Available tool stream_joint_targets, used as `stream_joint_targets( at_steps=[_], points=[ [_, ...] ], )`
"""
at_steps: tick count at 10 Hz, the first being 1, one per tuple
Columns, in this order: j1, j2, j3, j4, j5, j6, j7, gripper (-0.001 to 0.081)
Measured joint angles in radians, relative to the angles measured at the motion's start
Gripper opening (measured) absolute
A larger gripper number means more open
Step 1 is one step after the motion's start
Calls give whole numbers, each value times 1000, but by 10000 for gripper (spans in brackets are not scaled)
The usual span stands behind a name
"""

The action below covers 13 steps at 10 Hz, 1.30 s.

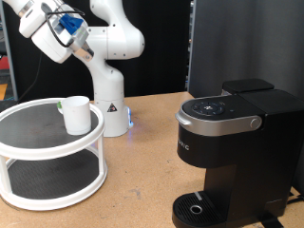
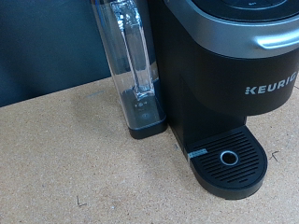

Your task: Make a cup of coffee with the keurig machine

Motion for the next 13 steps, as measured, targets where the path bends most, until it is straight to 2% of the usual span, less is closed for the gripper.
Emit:
stream_joint_targets(
  at_steps=[2, 4, 7, 10, 13],
  points=[
    [-1, 4, 1, -1, 0, 3, 17, 2],
    [-19, -4, -14, -17, 4, 14, 13, 2],
    [-70, -30, -81, -36, -31, -27, -56, 2],
    [-116, -54, -147, -35, -97, -99, -129, 2],
    [-132, -61, -195, -15, -109, -155, -156, 2]
  ],
)
